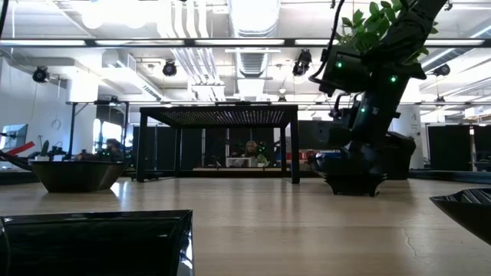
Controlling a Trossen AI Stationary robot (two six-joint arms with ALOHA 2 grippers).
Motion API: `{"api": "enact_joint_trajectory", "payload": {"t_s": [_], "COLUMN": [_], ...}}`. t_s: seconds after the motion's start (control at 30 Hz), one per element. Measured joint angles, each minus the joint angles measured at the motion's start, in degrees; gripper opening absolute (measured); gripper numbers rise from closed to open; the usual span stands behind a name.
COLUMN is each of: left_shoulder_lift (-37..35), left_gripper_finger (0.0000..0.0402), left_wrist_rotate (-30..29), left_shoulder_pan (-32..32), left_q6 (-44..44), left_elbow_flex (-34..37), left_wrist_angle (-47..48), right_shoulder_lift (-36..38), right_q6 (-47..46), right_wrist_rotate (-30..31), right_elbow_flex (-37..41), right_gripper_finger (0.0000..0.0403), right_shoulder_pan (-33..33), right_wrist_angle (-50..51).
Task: Pick & Place Mini shaped plates
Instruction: Put the stacked black leaf shaped plates on the shelf
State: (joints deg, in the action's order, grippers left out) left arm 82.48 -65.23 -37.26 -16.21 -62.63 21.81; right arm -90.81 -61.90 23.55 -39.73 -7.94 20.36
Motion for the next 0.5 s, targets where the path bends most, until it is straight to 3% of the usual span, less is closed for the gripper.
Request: {"api": "enact_joint_trajectory", "payload": {"t_s": [0.33, 0.5], "left_shoulder_lift": [0.0, 0.0], "left_gripper_finger": [0.0078, 0.0078], "left_wrist_rotate": [0.0, 0.0], "left_shoulder_pan": [0.0, 0.0], "left_q6": [0.3, 0.3], "left_elbow_flex": [0.0, 0.0], "left_wrist_angle": [0.0, 0.0], "right_shoulder_lift": [0.2, 0.3], "right_q6": [2.2, 3.5], "right_wrist_rotate": [0.2, 0.6], "right_elbow_flex": [-0.1, -0.2], "right_gripper_finger": [0.0015, 0.0009], "right_shoulder_pan": [0.0, 0.1], "right_wrist_angle": [-0.2, -0.2]}}
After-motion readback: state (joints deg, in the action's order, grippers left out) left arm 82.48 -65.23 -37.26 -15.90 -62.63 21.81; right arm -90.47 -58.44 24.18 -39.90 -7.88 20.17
